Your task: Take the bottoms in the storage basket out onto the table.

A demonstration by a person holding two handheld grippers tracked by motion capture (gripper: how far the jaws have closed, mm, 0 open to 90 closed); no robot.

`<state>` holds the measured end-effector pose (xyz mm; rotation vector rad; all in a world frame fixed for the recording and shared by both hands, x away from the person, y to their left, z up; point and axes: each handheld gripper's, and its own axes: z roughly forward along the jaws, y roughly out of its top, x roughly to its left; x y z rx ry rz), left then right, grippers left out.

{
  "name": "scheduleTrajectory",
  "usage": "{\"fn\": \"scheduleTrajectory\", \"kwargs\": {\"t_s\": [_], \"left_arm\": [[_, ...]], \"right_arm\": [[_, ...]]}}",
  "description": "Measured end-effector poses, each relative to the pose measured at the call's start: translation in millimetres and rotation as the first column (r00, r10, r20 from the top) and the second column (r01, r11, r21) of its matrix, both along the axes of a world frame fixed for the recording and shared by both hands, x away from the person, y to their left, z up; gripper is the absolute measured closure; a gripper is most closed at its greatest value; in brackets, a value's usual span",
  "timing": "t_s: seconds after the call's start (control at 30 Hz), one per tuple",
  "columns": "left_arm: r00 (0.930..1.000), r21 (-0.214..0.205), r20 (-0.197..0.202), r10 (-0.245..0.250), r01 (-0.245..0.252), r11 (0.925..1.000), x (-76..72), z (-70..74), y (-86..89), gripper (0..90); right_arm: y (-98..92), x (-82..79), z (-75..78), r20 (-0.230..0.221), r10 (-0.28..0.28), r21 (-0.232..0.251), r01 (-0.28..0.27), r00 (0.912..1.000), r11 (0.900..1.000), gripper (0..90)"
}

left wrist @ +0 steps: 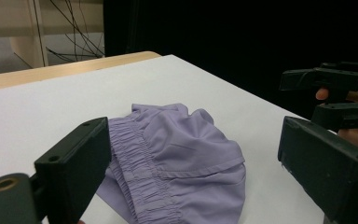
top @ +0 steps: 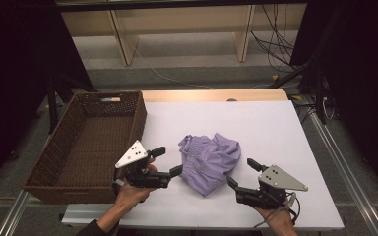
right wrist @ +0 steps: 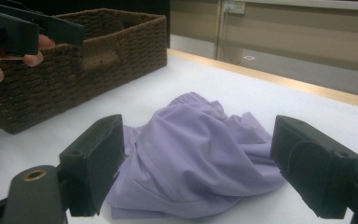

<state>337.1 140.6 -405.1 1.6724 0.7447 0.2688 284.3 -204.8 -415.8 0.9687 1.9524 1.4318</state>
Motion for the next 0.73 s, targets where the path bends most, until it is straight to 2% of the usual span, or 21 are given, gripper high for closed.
{"fn": "scheduleTrajectory", "kwargs": {"t_s": [0.17, 0.73], "left_arm": [[1.0000, 0.015, 0.005, 0.005, -0.005, 0.9999, 0.4, -1.7, 0.6, 9.1], [0.9998, 0.007, 0.011, 0.017, -0.017, 0.9998, 0.7, -2.6, 1.1, 9.0]], "right_arm": [[0.2, 0.1, -0.1, 0.000, 0.001, -0.001, -0.001, 1.0000, 1.0000, 18.6], [0.1, 0.2, -0.2, 0.000, 0.001, -0.001, -0.001, 1.0000, 1.0000, 18.6]]}}
